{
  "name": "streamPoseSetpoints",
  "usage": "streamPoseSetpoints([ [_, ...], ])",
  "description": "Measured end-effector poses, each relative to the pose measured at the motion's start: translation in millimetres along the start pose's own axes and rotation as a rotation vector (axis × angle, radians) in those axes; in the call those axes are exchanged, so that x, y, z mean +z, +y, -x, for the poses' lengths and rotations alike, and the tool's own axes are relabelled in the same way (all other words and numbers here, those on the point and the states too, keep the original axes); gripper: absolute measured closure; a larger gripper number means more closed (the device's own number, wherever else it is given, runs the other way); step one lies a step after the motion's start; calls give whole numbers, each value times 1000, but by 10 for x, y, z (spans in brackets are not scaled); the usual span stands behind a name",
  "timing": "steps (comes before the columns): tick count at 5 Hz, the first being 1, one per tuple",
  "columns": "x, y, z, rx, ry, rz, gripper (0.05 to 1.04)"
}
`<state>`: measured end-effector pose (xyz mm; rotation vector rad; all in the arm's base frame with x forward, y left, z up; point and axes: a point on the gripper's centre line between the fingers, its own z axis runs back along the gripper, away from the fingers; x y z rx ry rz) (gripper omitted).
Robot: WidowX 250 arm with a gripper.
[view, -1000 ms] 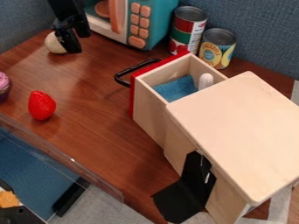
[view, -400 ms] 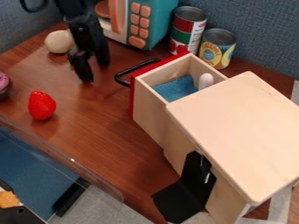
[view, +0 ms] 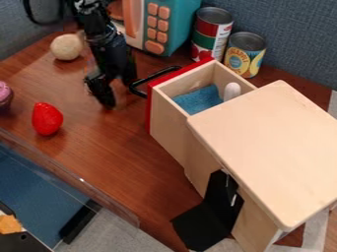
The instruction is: Close the drawer
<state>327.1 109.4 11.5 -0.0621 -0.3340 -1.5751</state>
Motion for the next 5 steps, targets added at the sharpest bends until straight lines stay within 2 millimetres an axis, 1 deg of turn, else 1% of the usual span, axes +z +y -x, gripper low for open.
streamPoseSetpoints([
  [1,-29,90,-105,-6,4,-3,85],
  [2,-69,195,-121,11,2,-4,84],
  [3,-87,244,-128,29,-3,2,84],
  [4,-104,247,-194,34,-11,13,84],
  [5,-131,176,-299,36,-20,34,84],
])
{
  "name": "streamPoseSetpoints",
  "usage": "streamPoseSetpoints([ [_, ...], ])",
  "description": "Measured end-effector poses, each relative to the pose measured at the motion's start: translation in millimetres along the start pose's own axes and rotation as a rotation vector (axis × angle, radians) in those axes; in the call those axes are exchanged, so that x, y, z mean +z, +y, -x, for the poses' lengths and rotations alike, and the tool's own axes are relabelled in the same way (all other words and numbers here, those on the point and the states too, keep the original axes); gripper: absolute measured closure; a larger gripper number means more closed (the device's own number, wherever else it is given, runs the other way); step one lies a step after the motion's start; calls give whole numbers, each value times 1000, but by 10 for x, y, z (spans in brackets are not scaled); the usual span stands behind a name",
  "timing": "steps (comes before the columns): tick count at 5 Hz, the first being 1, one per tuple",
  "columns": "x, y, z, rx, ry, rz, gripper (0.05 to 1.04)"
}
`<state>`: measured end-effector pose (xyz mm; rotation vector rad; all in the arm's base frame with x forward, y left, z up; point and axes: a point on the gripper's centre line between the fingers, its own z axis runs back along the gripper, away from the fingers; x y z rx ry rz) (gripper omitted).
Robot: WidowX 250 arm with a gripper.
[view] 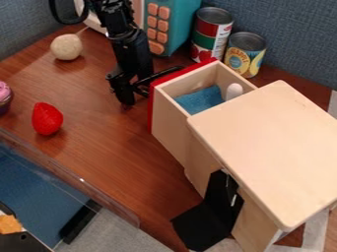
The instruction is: Close the drawer
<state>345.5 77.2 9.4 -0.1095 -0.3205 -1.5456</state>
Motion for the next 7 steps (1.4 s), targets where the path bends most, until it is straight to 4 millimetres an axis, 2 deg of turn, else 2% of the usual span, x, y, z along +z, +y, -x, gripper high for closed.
streamPoseSetpoints([
  [2,-86,-286,-321,-26,-21,44,84],
  [4,-97,-334,-334,-39,-3,20,84],
  [5,-102,-417,-410,-41,-20,32,84],
  [7,-165,-659,-731,-79,-57,112,84],
])
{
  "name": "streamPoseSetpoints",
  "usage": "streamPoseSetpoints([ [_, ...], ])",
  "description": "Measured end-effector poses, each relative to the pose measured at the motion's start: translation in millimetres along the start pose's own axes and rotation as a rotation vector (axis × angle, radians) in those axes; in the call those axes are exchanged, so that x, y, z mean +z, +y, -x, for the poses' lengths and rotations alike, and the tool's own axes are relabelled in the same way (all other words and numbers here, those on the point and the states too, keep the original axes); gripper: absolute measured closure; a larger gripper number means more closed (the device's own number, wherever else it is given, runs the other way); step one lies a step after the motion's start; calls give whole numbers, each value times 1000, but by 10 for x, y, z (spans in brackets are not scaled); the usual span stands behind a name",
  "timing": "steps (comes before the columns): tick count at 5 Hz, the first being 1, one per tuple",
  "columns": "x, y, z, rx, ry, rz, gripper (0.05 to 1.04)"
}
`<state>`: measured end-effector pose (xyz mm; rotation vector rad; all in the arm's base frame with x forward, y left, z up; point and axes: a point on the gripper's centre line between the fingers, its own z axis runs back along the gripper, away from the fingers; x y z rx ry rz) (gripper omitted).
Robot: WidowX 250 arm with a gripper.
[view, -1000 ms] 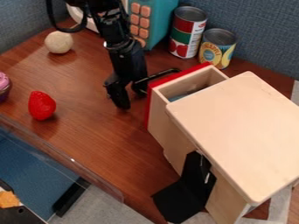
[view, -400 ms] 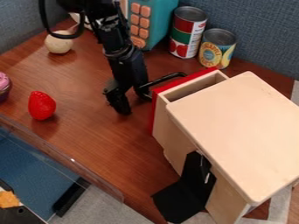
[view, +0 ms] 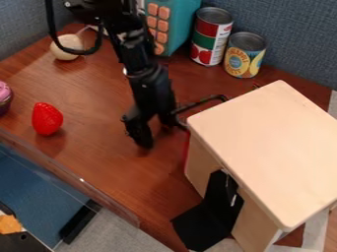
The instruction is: Close the drawer
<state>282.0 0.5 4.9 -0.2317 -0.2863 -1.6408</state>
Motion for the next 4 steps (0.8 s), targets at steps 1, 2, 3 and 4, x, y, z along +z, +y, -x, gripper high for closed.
streamPoseSetpoints([
  [1,-15,-12,-102,14,-14,22,84],
  [2,-6,36,-129,44,-13,27,84],
  [3,116,440,186,226,-9,-1,83],
  [4,430,771,838,540,-57,-3,83],
])
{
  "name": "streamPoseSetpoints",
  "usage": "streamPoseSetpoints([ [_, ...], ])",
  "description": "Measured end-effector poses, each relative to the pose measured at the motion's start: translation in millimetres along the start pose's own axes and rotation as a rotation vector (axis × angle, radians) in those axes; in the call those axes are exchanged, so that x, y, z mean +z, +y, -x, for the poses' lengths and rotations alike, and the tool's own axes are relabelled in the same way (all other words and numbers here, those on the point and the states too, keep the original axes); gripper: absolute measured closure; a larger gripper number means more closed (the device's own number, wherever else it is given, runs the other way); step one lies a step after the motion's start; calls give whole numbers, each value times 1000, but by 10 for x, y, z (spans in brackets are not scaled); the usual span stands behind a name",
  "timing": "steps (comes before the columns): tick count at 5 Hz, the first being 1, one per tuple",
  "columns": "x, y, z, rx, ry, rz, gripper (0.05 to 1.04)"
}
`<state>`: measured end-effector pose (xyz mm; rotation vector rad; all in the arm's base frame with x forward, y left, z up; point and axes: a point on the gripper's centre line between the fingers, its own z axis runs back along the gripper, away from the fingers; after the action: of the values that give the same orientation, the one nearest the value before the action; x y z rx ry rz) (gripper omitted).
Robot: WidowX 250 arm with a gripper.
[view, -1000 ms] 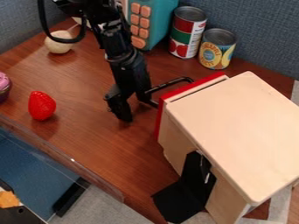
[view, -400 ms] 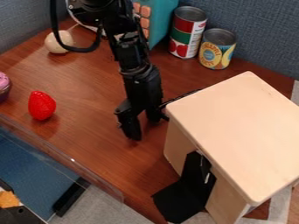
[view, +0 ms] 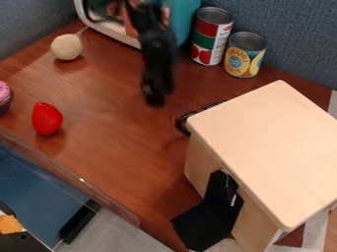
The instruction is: Close the drawer
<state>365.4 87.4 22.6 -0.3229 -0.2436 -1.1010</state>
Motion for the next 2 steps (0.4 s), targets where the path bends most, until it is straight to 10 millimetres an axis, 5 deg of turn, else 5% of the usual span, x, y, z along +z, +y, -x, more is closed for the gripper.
streamPoseSetpoints([
  [1,464,253,226,223,-66,-54,83],
  [2,944,-9,477,464,-103,-135,83],
])
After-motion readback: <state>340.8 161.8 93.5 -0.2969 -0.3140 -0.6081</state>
